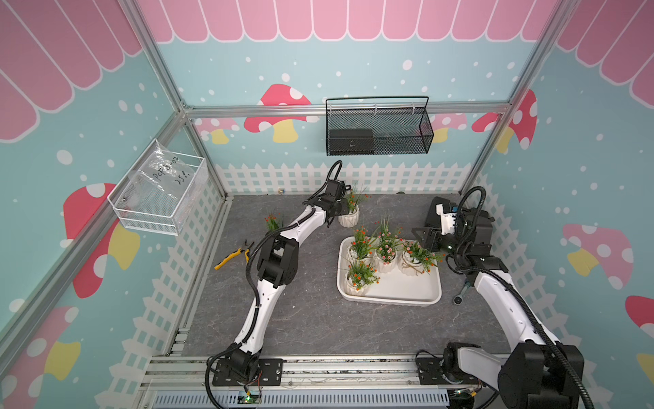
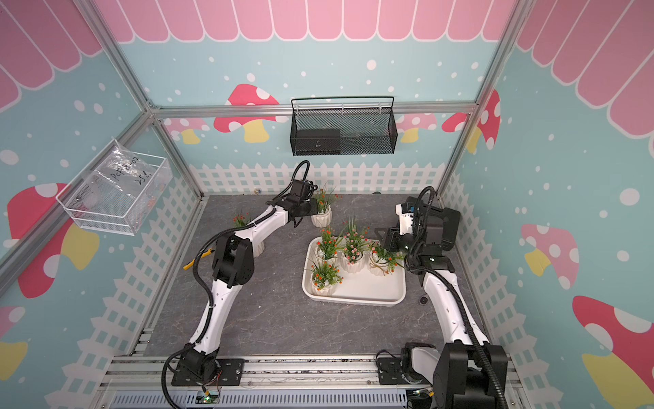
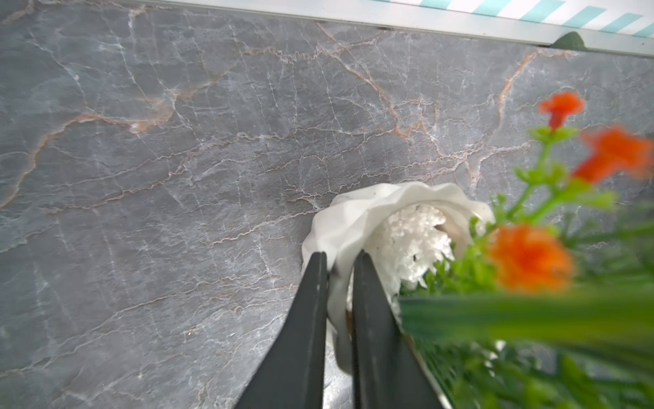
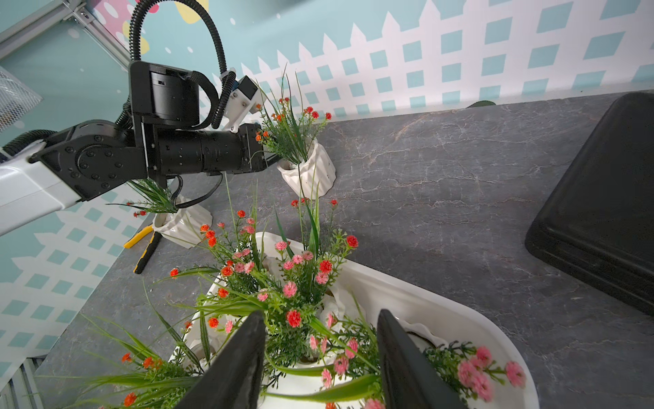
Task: Put the potted gypsophila into the storage box
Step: Move the baby's breath potted plant to the center of the board.
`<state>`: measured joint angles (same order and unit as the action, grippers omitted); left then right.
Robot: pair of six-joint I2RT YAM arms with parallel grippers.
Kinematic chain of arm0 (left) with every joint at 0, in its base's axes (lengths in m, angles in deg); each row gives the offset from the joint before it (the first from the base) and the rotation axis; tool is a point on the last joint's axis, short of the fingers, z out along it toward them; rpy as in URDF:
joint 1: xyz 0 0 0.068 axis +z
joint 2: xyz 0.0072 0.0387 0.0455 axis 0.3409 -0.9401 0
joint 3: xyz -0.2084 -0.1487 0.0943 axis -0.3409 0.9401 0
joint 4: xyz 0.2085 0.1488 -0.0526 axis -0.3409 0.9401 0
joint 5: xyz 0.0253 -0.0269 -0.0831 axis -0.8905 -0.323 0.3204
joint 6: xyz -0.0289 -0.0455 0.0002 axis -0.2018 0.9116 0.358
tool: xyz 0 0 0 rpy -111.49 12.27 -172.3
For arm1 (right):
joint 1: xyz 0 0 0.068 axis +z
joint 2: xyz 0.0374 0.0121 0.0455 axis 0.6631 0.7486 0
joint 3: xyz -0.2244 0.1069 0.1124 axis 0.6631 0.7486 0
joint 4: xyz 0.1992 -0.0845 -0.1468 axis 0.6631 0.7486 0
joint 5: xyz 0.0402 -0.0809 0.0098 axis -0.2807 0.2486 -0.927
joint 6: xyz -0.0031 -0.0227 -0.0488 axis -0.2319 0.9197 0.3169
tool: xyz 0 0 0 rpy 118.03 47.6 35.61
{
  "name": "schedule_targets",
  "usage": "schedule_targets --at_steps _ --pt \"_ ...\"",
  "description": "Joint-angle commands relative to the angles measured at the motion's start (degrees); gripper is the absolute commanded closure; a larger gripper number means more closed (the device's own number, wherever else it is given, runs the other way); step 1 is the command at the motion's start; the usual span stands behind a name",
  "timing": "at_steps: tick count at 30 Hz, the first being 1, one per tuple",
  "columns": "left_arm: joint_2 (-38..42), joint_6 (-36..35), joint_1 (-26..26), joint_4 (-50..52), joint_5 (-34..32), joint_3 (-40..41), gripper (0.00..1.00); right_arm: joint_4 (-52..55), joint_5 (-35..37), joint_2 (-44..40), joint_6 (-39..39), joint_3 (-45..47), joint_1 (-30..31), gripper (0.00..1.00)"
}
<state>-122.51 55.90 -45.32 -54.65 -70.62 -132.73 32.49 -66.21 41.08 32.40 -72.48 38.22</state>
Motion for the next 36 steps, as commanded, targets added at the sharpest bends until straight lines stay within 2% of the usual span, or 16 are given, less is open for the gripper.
schedule_targets --at_steps 1,12,18,26,34,36 --pt "1.13 -1.64 -0.28 6.99 0.88 0.47 1.00 0.37 0.15 -1.34 -0.54 0.79 0.24 0.46" --pt "10.98 -2.16 -0.29 7.09 1.14 11.32 1.00 2.31 0.43 -3.27 -1.48 0.52 0.24 0.46" --pt "20.61 -0.50 -0.03 -0.52 2.80 26.90 1.00 3.86 1.29 -4.99 -1.19 0.94 0.24 0.46" --pt "32.18 2.05 -0.02 -7.09 5.25 43.30 1.00 5.90 2.71 -7.43 -0.93 1.71 0.20 0.46" --pt "35.48 2.73 -0.27 -7.16 4.34 49.99 1.00 6.43 2.45 -9.05 -1.01 2.28 0.23 0.46" --pt "35.66 2.68 -0.36 -7.22 3.80 50.66 0.93 6.60 2.56 -9.23 -0.92 2.52 0.24 0.46"
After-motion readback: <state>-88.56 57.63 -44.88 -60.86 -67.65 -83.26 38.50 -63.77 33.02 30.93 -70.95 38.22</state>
